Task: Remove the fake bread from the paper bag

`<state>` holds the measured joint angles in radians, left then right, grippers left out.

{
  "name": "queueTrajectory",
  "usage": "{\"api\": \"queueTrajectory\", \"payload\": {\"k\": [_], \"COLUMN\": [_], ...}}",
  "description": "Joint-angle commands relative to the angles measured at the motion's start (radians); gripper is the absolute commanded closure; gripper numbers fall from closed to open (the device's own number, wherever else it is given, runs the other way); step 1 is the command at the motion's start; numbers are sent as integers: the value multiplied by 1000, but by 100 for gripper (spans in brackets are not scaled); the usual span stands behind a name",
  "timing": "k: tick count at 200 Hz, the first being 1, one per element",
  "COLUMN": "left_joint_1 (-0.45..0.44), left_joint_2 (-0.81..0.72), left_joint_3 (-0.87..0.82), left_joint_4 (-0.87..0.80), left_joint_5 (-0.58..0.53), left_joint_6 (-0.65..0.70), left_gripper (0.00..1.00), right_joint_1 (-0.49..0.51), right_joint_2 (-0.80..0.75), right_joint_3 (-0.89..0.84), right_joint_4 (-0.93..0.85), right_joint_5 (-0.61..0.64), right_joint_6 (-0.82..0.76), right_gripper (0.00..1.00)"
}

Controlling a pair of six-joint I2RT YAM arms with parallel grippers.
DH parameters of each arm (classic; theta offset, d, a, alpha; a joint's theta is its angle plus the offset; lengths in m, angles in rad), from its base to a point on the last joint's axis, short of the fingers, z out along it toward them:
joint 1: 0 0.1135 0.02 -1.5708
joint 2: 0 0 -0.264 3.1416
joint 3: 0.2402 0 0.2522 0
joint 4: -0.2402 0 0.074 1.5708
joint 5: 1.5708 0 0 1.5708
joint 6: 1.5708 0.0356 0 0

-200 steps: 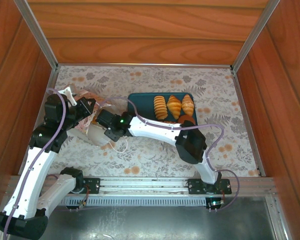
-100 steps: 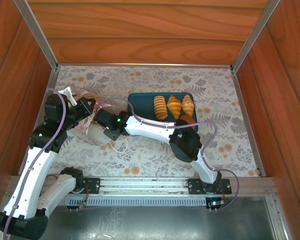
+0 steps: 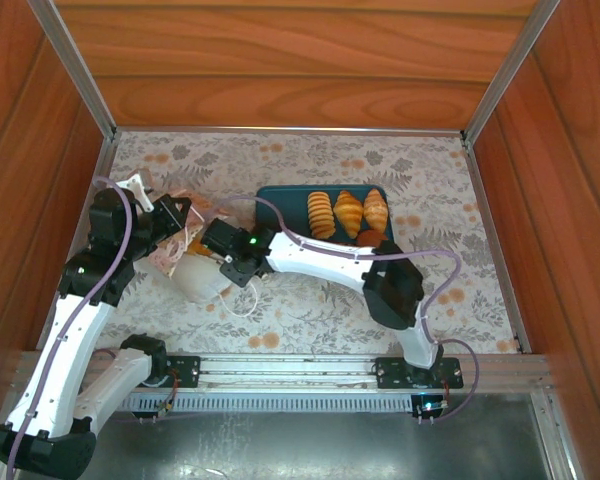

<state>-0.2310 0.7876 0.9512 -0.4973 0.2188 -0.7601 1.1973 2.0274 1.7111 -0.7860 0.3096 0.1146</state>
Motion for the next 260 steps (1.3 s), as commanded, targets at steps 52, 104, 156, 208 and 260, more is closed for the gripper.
{"api": "queueTrajectory", "payload": {"k": [52, 104, 156, 208, 260], "left_joint_1": [6, 5, 5, 5, 4], "left_joint_2": [21, 8, 16, 16, 15], "left_joint_3": [-5, -17, -16, -20, -22], "left_joint_4": [2, 3, 4, 6, 8], "left_joint_5": [8, 25, 52, 55, 48], "left_joint_6": [4, -2, 0, 2, 1], "left_gripper": [100, 100, 100, 100, 100], "right_joint_1": [31, 31, 31, 30, 31], "right_joint_2": [-167, -140, -60, 6, -18], "right_joint_3": [-159, -127, -29, 26, -11], "right_joint_4": [-55, -51, -73, -71, 12], "right_joint_5": [-149, -96, 14, 85, 20], "right_joint_6": [85, 72, 32, -7, -39], "right_gripper": [43, 35, 32, 31, 33]}}
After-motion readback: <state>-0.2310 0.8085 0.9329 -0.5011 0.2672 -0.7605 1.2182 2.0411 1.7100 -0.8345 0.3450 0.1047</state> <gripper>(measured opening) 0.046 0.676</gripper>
